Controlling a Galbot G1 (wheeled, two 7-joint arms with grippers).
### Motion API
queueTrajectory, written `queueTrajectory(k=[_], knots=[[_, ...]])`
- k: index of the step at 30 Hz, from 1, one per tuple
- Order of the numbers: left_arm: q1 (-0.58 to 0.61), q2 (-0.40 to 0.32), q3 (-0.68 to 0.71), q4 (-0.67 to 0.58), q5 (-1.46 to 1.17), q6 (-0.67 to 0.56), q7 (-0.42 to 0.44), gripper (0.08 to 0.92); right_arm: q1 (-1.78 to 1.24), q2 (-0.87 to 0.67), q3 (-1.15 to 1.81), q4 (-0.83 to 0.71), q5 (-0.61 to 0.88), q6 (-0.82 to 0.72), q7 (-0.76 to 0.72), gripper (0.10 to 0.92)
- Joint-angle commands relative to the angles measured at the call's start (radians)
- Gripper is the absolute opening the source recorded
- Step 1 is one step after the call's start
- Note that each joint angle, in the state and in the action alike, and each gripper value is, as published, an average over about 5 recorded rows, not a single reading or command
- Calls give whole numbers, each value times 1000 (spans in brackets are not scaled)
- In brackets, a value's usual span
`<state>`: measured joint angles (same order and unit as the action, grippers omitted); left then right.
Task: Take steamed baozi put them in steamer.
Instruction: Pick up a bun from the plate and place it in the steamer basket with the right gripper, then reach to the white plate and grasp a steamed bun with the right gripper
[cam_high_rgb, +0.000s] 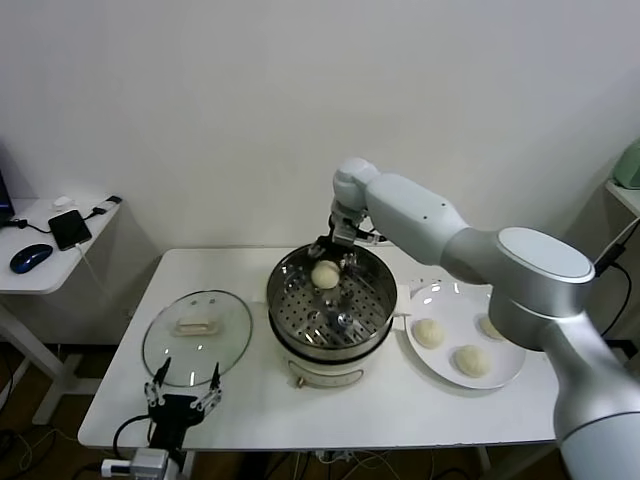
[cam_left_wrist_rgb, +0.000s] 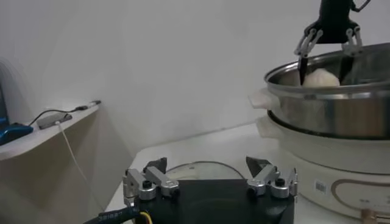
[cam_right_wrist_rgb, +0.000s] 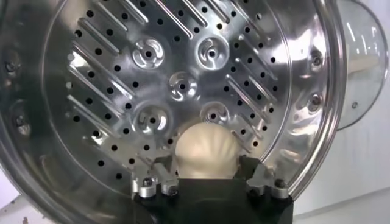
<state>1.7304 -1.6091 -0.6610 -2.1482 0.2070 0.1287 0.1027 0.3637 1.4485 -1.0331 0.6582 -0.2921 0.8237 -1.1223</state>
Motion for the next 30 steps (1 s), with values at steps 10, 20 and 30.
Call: queueTrajectory(k=[10,20,30], knots=[[-4,-8,3,-9,-2,9,12,823,182,-194,18,112,487,-505,-214,823],[-10,7,-30,-40,-120,62,51,823,206,-558,50,399,492,-1149,-236,823],[-11,16,-35,-51,-131,74,58,823,-38,-801,169,619,373,-1221,-227,823]])
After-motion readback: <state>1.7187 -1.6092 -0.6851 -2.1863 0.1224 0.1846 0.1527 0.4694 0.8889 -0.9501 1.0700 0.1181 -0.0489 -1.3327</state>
